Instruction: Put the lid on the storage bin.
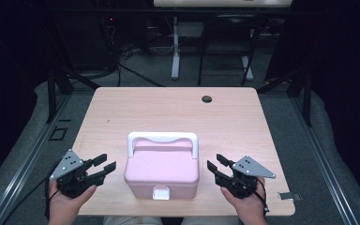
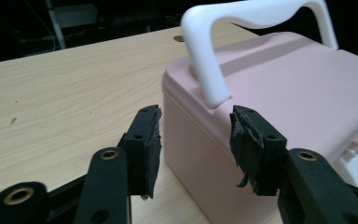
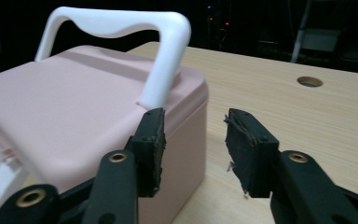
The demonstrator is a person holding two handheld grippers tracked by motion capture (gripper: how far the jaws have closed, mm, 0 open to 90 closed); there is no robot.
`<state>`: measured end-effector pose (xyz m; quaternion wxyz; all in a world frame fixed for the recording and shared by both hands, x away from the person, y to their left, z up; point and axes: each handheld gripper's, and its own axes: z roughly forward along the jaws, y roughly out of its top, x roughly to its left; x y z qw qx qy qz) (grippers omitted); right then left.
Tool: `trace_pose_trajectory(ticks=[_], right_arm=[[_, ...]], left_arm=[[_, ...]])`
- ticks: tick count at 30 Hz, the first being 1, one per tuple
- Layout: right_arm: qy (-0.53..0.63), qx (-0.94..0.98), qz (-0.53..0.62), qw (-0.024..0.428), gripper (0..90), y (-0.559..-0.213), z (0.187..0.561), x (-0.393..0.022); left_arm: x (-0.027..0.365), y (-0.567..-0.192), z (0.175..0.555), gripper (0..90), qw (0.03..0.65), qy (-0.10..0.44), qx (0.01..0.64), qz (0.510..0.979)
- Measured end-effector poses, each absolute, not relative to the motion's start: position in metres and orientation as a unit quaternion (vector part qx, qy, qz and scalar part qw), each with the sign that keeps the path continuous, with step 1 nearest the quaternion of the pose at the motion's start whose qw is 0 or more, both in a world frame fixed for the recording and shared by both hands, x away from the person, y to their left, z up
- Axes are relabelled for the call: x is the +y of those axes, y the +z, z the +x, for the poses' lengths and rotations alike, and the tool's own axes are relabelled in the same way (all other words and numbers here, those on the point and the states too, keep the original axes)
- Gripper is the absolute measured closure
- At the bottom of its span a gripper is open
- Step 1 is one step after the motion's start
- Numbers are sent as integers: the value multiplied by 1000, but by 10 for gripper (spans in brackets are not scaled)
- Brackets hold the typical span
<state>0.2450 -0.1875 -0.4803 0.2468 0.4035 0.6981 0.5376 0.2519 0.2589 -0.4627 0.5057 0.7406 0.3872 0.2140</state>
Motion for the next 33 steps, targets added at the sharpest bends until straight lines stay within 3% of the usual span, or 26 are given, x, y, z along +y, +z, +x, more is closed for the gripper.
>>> trace_pose_trajectory(ticks=[10, 33], right_arm=[[523, 692, 420, 268, 469, -493, 258, -199], [498, 710, 422, 266, 452, -524, 278, -203]], left_arm=[[270, -480, 265, 440, 482, 232, 403, 742], [274, -519, 282, 424, 459, 247, 398, 755]])
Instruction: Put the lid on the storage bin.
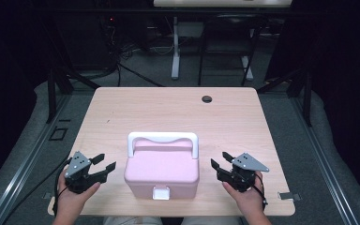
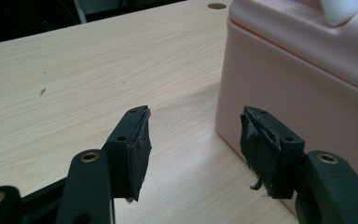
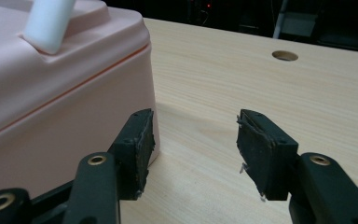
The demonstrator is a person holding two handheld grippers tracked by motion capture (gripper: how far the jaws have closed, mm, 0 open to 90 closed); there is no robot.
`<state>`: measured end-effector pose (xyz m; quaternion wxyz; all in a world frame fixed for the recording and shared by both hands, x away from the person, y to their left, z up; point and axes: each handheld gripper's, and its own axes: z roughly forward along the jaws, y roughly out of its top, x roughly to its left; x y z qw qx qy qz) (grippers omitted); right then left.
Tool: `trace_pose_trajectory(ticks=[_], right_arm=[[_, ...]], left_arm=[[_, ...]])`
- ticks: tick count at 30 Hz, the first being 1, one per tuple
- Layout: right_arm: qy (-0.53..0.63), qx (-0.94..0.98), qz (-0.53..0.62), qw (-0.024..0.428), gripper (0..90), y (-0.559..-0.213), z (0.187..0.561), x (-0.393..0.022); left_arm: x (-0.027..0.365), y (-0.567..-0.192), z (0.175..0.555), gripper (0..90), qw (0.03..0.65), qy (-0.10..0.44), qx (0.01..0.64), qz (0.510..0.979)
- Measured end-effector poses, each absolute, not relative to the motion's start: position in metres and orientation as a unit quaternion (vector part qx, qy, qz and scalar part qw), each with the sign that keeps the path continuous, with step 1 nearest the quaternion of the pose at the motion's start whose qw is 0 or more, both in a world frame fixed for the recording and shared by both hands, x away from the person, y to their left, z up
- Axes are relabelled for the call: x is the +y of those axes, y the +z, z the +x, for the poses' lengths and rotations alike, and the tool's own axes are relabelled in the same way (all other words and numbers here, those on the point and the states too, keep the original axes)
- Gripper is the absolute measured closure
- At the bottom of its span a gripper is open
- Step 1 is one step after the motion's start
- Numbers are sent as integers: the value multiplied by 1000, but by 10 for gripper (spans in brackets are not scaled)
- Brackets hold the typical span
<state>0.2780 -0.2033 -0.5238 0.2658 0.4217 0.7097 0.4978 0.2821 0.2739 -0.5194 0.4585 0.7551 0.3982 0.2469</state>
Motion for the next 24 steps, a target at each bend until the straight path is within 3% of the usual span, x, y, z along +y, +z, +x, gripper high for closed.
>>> trace_pose_trajectory(ticks=[17, 24], right_arm=[[486, 723, 426, 242, 450, -536, 285, -197], [488, 724, 423, 242, 429, -537, 287, -197]], left_arm=[[274, -529, 287, 406, 454, 211, 423, 756], [273, -528, 289, 324, 448, 197, 428, 760]])
